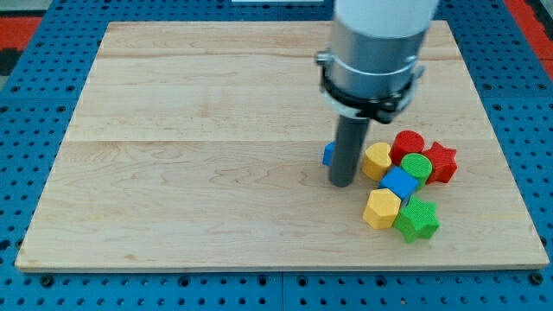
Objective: Push the blue triangle into the yellow heart
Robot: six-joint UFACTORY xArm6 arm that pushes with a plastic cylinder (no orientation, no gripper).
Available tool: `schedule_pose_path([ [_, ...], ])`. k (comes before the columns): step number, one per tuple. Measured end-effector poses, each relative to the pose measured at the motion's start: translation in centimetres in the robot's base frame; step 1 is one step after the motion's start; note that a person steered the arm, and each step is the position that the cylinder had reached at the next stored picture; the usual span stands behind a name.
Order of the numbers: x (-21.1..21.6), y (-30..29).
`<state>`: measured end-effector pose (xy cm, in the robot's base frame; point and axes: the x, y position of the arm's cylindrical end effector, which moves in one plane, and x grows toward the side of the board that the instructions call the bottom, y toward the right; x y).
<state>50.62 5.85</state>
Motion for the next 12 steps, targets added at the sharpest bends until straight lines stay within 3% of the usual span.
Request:
schedule_pose_path([
  [1, 0.0, -5.7],
  [3, -4.4, -6.8],
  [5, -4.5, 0.6],
  [8, -4.8, 1.8],
  [10, -8.6, 2.7],
  [11, -12.5, 4.7],
  [12, -14.3, 14.1],
])
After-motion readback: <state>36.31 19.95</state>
